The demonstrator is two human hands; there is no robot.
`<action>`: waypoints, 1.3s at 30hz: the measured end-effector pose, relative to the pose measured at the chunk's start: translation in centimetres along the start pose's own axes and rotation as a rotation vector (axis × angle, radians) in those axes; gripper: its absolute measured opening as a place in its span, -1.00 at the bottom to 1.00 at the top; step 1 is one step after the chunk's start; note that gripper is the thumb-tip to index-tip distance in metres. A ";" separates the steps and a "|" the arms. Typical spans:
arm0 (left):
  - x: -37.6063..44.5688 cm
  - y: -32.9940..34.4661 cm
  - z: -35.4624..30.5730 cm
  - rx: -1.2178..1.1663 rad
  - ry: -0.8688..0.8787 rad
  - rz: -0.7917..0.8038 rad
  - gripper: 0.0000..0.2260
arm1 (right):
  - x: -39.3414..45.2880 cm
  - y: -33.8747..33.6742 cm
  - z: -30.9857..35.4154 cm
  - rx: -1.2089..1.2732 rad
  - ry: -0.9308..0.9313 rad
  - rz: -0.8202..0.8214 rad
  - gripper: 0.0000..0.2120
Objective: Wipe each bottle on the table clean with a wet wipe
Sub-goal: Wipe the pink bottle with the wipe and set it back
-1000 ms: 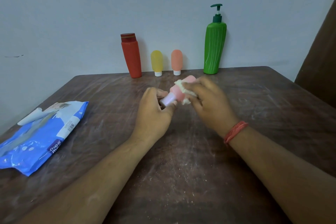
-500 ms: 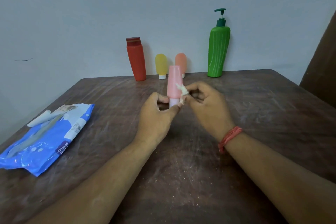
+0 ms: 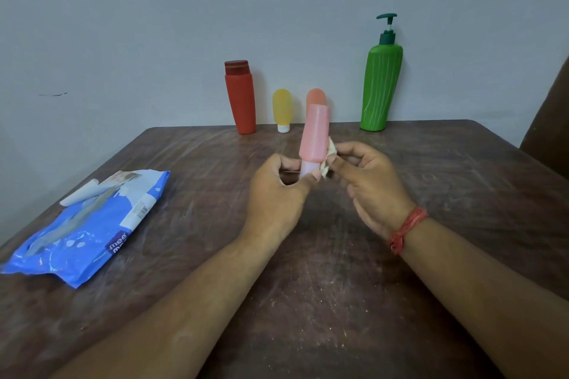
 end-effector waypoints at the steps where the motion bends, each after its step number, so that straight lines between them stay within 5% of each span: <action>1: 0.0 0.0 0.0 -0.011 -0.007 -0.008 -0.83 | -0.1 0.0 -0.3 -0.010 0.011 0.019 -0.87; 4: 0.2 -0.4 0.2 -0.049 -0.027 -0.048 -0.83 | -0.8 0.4 -1.4 -0.141 0.087 0.149 -0.89; 9: -0.1 0.2 0.3 -0.046 -0.063 -0.003 -0.82 | 0.4 -0.2 -0.2 -0.099 -0.038 0.006 -0.83; 14: 0.3 -0.5 0.4 -0.087 -0.076 -0.049 -0.86 | -0.6 0.3 -1.6 -0.211 0.085 0.153 -0.92; 18: 0.3 -0.3 0.3 -0.036 -0.073 -0.019 -0.81 | 0.2 -0.2 -0.4 -0.166 -0.023 0.040 -0.87; 22: 0.5 -0.5 0.9 0.005 -0.094 -0.026 -0.78 | 0.6 -0.8 -0.1 -0.143 -0.039 0.102 -0.87; 28: 1.8 -1.4 1.7 0.237 -0.076 -0.029 -0.55 | 2.0 -4.2 0.3 -0.041 -0.065 -0.087 -0.75; 39: 2.1 -2.4 1.6 0.463 -0.127 0.028 -0.46 | 2.8 -6.8 0.4 -0.130 -0.074 -0.139 -0.88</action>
Point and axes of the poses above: each hand's wrist, its own x-axis towards the middle knuckle, its own y-axis out of the palm, z = x × y, the point moved 4 cm from there along x, towards the middle knuckle, and after that the axes turned 1 degree about -z, right-handed, at the moved point
